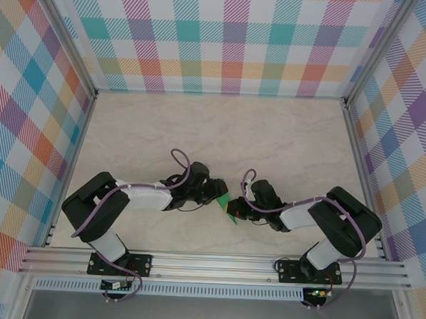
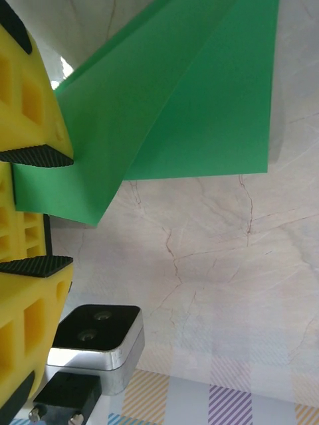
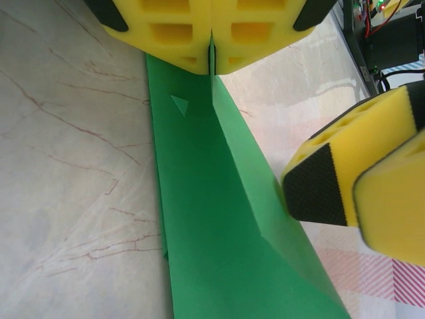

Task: Fold a paper plane with a square sheet of paper (pick it up from the middle)
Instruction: Fold the wing for the fifth time at the center of the table.

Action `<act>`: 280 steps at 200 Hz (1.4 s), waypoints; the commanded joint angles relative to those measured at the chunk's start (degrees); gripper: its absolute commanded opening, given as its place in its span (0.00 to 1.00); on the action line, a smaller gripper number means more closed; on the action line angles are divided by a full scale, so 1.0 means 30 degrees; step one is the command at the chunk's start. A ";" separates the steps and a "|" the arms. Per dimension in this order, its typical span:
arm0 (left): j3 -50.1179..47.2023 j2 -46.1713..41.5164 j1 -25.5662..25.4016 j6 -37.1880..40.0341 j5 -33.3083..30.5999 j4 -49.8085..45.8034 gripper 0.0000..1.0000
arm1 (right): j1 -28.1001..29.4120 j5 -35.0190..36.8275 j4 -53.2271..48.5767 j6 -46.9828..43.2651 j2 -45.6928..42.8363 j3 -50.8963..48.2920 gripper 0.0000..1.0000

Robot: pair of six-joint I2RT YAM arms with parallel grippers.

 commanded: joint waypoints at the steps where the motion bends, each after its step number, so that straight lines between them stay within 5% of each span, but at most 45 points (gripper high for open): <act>1: 0.0030 0.0587 -0.0154 0.0215 0.0109 0.1363 0.42 | -0.0143 -0.0463 0.0314 0.0297 0.0235 -0.0181 0.00; 116: 0.0565 0.2015 -0.0155 0.0902 -0.0463 0.1247 0.43 | -0.0145 0.0855 -0.1567 0.0844 -0.0548 -0.0487 0.12; 167: 0.0530 0.1528 -0.0172 0.1118 -0.0081 0.1628 0.47 | -0.0486 0.0465 -0.1142 0.2022 0.0101 -0.0792 0.00; 280: -0.1238 -0.1093 -0.0735 0.1447 -0.0476 0.2350 0.55 | -0.0810 0.0445 -0.0543 0.4121 -0.0265 -0.1045 0.01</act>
